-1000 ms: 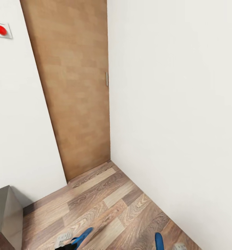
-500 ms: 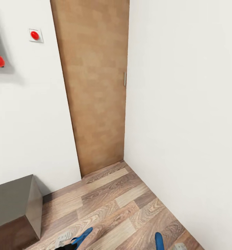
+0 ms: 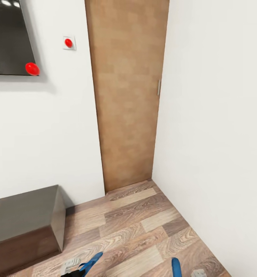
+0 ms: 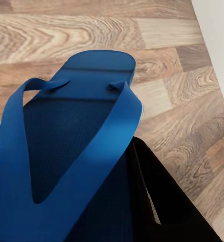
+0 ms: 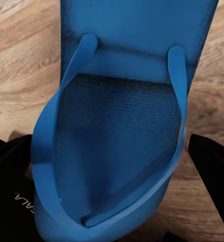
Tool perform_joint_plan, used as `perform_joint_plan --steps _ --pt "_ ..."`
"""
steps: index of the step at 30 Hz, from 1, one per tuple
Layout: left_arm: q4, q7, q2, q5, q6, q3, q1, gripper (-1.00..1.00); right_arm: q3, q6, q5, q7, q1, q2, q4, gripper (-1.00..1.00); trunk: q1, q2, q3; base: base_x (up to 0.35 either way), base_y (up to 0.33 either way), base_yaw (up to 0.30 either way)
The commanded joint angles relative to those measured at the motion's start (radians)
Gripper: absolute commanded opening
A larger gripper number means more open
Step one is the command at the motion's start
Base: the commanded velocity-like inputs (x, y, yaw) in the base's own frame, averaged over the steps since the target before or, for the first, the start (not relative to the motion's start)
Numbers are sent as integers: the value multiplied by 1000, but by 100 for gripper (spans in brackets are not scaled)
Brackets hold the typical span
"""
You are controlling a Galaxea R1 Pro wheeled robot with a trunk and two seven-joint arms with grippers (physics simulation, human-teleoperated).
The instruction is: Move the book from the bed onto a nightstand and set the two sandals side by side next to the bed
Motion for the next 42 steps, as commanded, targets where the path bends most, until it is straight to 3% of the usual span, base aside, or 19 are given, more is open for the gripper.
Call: perform_joint_plan --steps 1,42 --pt "1 -3 0 -11 -9 6 -1 -100 -9 10 6 5 0 0 -2 -100 0 0 -1 0 0 293" --pt "1 -3 0 -11 -9 6 0 -100 -9 10 6 6 0 0 -2 -100 0 0 -1 0 0 293"
